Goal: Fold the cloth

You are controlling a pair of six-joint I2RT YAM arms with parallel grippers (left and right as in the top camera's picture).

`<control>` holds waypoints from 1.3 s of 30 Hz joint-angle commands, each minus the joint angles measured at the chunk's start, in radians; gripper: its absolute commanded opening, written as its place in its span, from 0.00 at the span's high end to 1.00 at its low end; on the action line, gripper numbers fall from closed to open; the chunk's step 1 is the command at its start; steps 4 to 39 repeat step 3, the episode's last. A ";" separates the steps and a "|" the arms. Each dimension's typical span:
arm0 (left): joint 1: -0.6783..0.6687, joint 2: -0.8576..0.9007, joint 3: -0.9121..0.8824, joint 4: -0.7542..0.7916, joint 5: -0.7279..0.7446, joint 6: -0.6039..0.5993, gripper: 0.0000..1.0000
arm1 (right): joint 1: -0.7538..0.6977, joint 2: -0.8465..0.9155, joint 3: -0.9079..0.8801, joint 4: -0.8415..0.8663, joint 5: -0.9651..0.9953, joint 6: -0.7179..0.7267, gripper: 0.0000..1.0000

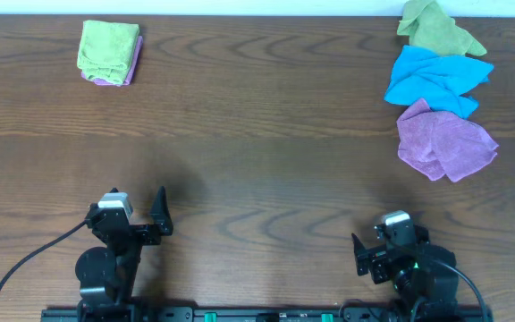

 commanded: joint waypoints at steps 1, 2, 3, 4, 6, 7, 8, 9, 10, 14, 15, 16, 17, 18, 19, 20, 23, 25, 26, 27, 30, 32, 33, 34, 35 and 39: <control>0.005 -0.006 -0.027 -0.004 0.003 -0.003 0.05 | 0.012 -0.011 -0.015 0.001 -0.003 -0.007 0.01; 0.005 -0.006 -0.027 -0.004 0.003 -0.003 0.05 | 0.012 -0.011 -0.015 0.001 -0.003 -0.007 0.01; 0.005 -0.006 -0.027 -0.004 0.003 -0.003 0.05 | 0.012 -0.011 -0.015 0.001 -0.003 -0.007 0.01; 0.005 -0.006 -0.027 -0.004 0.003 -0.003 0.05 | 0.012 -0.011 -0.015 0.001 -0.003 -0.007 0.01; 0.005 -0.006 -0.027 -0.004 0.003 -0.003 0.05 | 0.012 -0.011 -0.015 0.001 -0.003 -0.007 0.01; 0.005 -0.006 -0.027 -0.004 0.003 -0.003 0.05 | 0.012 -0.011 -0.015 0.001 -0.003 -0.007 0.01; 0.005 -0.006 -0.027 -0.004 0.003 -0.003 0.05 | 0.012 -0.011 -0.015 0.001 -0.003 -0.007 0.01; 0.005 -0.006 -0.027 -0.004 0.003 -0.003 0.05 | 0.012 -0.011 -0.015 0.001 -0.003 -0.007 0.01; 0.005 -0.006 -0.027 -0.004 0.003 -0.003 0.05 | 0.012 -0.011 -0.015 0.001 -0.003 -0.007 0.01; 0.005 -0.006 -0.027 -0.004 0.003 -0.003 0.05 | 0.012 -0.011 -0.015 0.001 -0.003 -0.007 0.01; 0.005 -0.006 -0.027 -0.004 0.003 -0.003 0.05 | 0.012 -0.011 -0.015 0.001 -0.003 -0.007 0.01; 0.005 -0.006 -0.027 -0.004 0.003 -0.003 0.05 | 0.012 -0.011 -0.015 0.001 -0.003 -0.007 0.01; 0.005 -0.006 -0.027 -0.004 0.003 -0.003 0.05 | 0.012 -0.011 -0.015 0.001 -0.003 -0.007 0.01; 0.005 -0.006 -0.027 -0.004 0.003 -0.003 0.05 | 0.012 -0.011 -0.015 0.001 -0.003 -0.007 0.01; 0.005 -0.006 -0.027 -0.004 0.003 -0.003 0.05 | 0.012 -0.011 -0.015 0.001 -0.003 -0.007 0.01; 0.005 -0.006 -0.027 -0.004 0.003 -0.003 0.05 | 0.012 -0.011 -0.015 0.001 -0.003 -0.007 0.01; 0.005 -0.006 -0.027 -0.004 0.003 -0.003 0.05 | 0.012 -0.011 -0.015 0.001 -0.003 -0.007 0.01; 0.005 -0.006 -0.027 -0.004 0.003 -0.003 0.05 | 0.012 -0.011 -0.015 0.001 -0.003 -0.007 0.01; 0.005 -0.006 -0.027 -0.004 0.003 -0.003 0.05 | 0.012 -0.011 -0.015 0.001 -0.003 -0.007 0.01; 0.005 -0.006 -0.027 -0.004 0.003 -0.003 0.05 | 0.012 -0.011 -0.015 0.001 -0.003 -0.007 0.01; 0.005 -0.006 -0.027 -0.004 0.003 -0.003 0.05 | 0.012 -0.011 -0.015 0.001 -0.003 -0.007 0.01; 0.005 -0.006 -0.027 -0.004 0.003 -0.003 0.05 | 0.012 -0.011 -0.015 0.001 -0.003 -0.007 0.01; 0.005 -0.006 -0.027 -0.004 0.003 -0.003 0.05 | 0.012 -0.011 -0.015 0.001 -0.003 -0.007 0.01; 0.005 -0.006 -0.027 -0.004 0.003 -0.003 0.05 | 0.012 -0.011 -0.015 0.001 -0.003 -0.007 0.01; 0.005 -0.006 -0.027 -0.004 0.003 -0.003 0.05 | 0.012 -0.011 -0.015 0.001 -0.003 -0.007 0.01; 0.005 -0.006 -0.027 -0.004 0.003 -0.003 0.05 | 0.012 -0.011 -0.015 0.001 -0.003 -0.007 0.01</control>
